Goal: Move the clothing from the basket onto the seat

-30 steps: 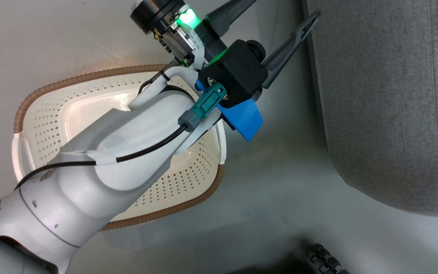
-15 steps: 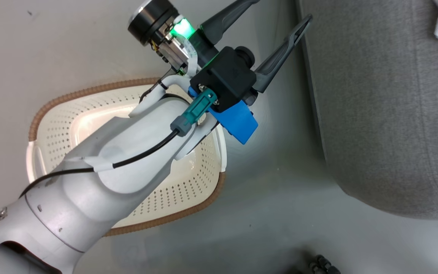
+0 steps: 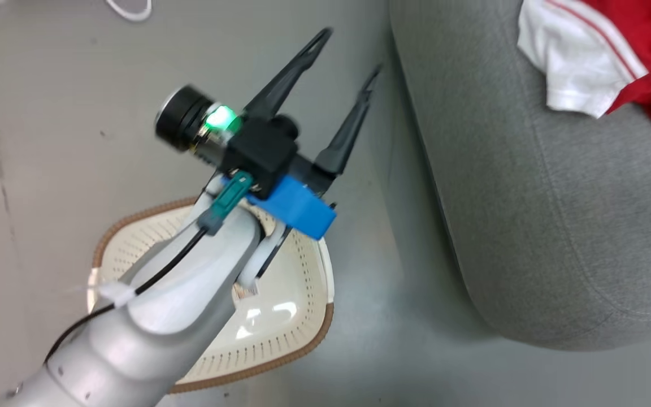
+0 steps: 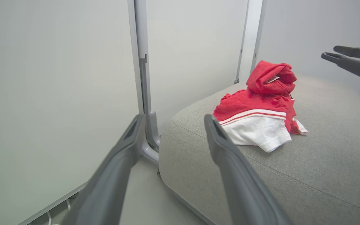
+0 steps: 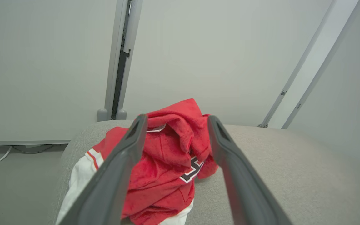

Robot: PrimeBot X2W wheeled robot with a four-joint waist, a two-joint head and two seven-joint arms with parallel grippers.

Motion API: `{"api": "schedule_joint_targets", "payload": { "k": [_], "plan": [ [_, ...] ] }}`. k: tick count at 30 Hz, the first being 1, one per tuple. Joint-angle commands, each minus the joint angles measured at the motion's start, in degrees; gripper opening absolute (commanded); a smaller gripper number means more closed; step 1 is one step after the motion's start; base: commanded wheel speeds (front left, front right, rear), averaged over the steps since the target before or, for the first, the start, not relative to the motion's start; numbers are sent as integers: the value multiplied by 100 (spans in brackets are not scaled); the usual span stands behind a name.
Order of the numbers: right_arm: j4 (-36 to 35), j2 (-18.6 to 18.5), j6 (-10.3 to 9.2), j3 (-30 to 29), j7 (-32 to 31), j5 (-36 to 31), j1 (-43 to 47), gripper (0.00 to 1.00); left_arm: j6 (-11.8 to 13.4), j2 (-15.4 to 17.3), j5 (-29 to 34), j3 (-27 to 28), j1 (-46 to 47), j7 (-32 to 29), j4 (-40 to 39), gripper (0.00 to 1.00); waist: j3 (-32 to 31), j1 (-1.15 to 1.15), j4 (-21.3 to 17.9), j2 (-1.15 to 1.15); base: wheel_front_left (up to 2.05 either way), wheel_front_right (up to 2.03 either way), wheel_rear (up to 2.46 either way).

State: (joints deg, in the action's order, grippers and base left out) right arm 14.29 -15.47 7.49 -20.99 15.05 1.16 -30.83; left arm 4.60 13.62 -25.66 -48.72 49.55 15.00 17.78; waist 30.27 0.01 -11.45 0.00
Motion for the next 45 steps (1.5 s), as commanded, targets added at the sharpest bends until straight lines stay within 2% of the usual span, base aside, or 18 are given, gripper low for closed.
{"api": "schedule_joint_targets", "payload": {
  "k": [1, 6, 14, 21, 26, 35, 45],
  "plan": [
    [-70, 75, 1, 58, 19, 20, 146, 100, 40, 40, 30, 83, -166, 22, -40, 100, -394, -1, 30, 0, 0, 0, 0],
    [-467, 303, 1, 529, 20, 91, 539, 100, 105, 81, 129, 803, -915, 24, -259, 100, -870, -1, 207, 0, 0, 0, 0],
    [-816, 563, 1, 1011, 19, 132, 944, 100, 39, 66, 484, 2074, -2066, 20, -634, 100, -1424, -1, 612, 0, 0, 0, 0],
    [-898, 891, 1, 1342, 19, 157, 1424, 100, -204, -161, 807, 2981, -2926, 20, -713, 100, -1889, -1, 944, 0, 0, 0, 0],
    [-780, 993, 1, 1547, 19, 200, 1713, 100, -353, -345, 1096, 3536, -3466, 20, -767, 100, -2133, -1, 1089, 0, 0, 0, 0],
    [-616, 1133, 2, 1670, 19, 262, 2117, 100, -603, -708, 1493, 4336, -4106, 20, -826, 100, -2421, -1, 1230, 0, 0, 0, 0],
    [-525, 1240, 2, 1635, 20, 310, 2543, 100, -871, -969, 1727, 4754, -4485, 21, -750, 100, -2695, -1, 1320, 0, 0, 0, 0]
  ]
}}
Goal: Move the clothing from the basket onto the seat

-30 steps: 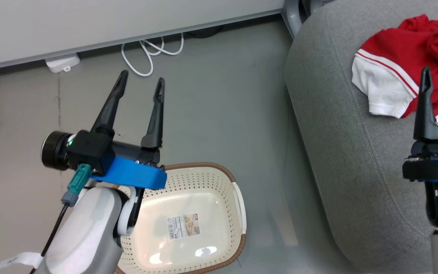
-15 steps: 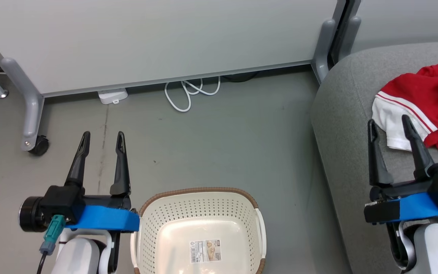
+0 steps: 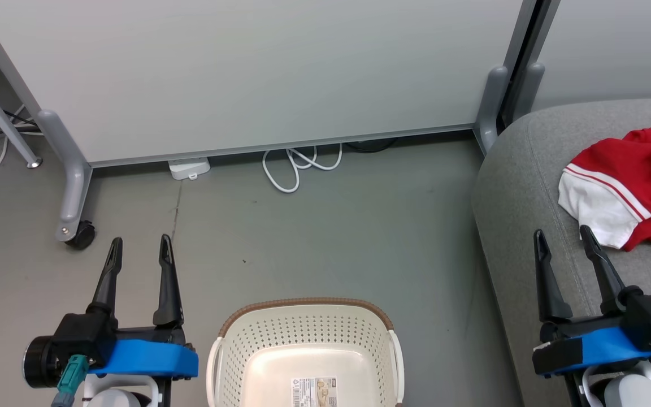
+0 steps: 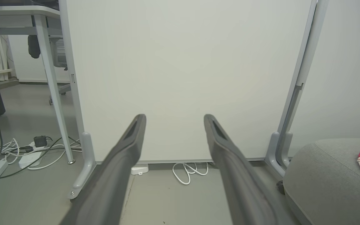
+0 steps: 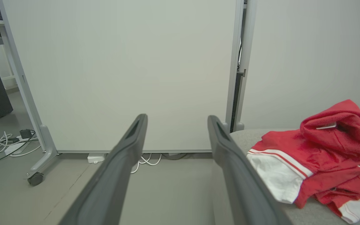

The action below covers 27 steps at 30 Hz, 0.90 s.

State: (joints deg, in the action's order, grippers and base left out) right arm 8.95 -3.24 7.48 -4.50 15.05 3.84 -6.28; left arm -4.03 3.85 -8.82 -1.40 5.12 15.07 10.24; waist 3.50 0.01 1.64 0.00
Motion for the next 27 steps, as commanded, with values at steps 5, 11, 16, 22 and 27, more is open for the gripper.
{"api": "schedule_joint_targets", "payload": {
  "k": [5, 11, 16, 22, 27],
  "plan": [
    [82, 35, 3, -18, 19, 64, 189, 100, -102, -52, 81, 133, -141, 14, 97, 100, -104, -1, 42, 0, 0, 0, 0],
    [220, 40, 3, 17, 19, 158, 251, 100, -172, -85, 128, 142, -192, 14, 230, 100, -193, -1, 72, 0, 0, 0, 0],
    [288, 39, 3, 46, 19, 229, 325, 100, -216, -92, 130, 147, -214, 14, 301, 100, -261, -1, 104, 0, 0, 0, 0],
    [353, 40, 3, 55, 19, 261, 309, 100, -239, -98, 122, 173, -207, 14, 352, 100, -299, -1, 117, 0, 0, 0, 0],
    [396, 40, 3, 86, 19, 295, 298, 100, -235, -99, 52, 167, -207, 14, 385, 100, -337, -1, 111, 0, 0, 0, 0]
  ]
}}
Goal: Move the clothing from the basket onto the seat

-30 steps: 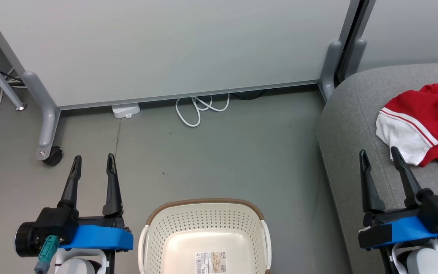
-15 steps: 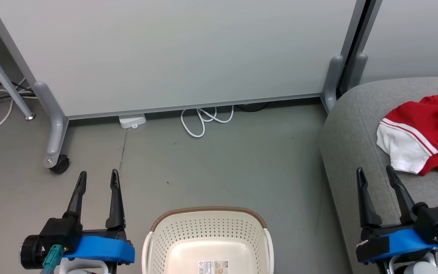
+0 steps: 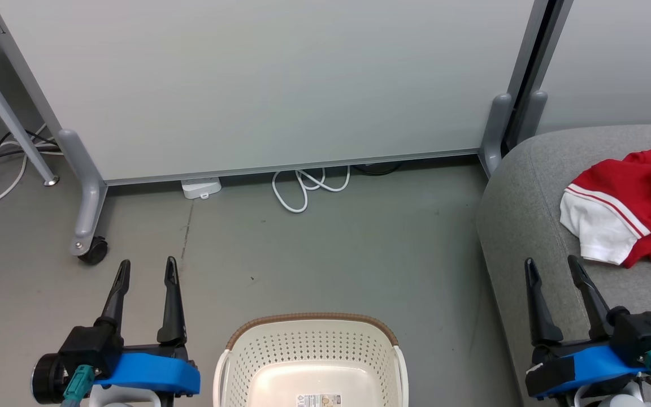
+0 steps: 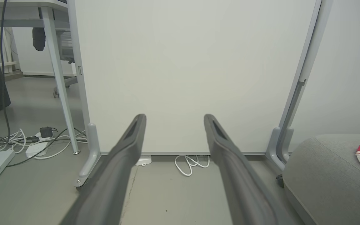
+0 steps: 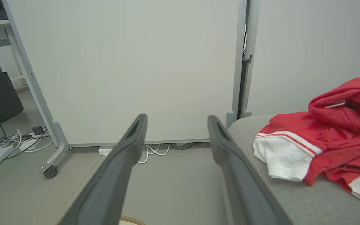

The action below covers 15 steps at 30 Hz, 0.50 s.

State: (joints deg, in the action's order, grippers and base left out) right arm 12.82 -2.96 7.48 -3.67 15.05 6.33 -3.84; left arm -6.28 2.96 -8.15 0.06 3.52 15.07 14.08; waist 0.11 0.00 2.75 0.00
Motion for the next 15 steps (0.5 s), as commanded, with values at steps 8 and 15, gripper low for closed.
{"api": "schedule_joint_targets", "payload": {
  "k": [8, 15],
  "plan": [
    [314, 13, 0, -19, -77, 105, 82, 0, 1, -10, -132, -10, -179, -77, 302, 0, -8, 0, -4, 0, 0, 0, 0],
    [305, 12, 0, -60, -296, 932, 35, 0, -12, -9, -937, 71, -115, -296, 286, 0, -7, 0, -19, 0, 0, 0, 0]
  ]
}}
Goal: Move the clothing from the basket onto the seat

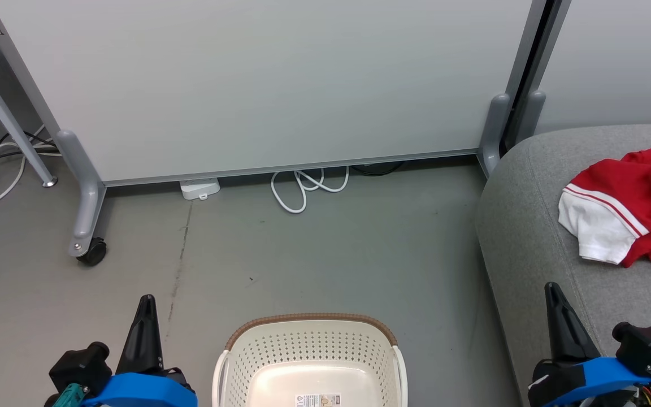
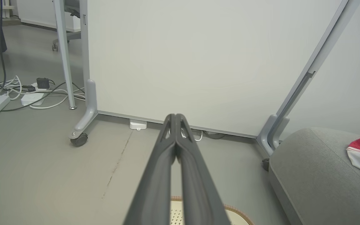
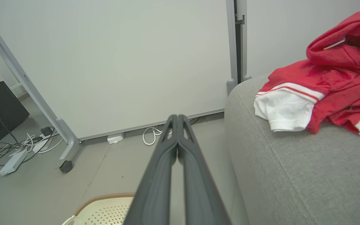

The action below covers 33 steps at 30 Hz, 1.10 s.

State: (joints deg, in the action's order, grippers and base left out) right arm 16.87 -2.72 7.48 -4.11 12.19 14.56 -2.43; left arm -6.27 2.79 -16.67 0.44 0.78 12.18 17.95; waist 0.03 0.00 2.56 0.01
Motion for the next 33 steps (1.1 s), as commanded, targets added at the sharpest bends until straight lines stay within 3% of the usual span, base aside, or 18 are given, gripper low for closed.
{"api": "schedule_joint_targets", "payload": {
  "k": [1, 33],
  "plan": [
    [-107, -12, 0, -17, -33, 220, -108, 0, -14, 8, -192, 38, 163, -31, -108, 0, 1, 0, -2, -1, 0, 0, 0],
    [-208, -17, 1, -96, -753, 3215, -232, 0, -64, 11, -3115, 255, 328, -750, -249, 0, 5, 0, -72, -1, 0, 0, 0]
  ]
}}
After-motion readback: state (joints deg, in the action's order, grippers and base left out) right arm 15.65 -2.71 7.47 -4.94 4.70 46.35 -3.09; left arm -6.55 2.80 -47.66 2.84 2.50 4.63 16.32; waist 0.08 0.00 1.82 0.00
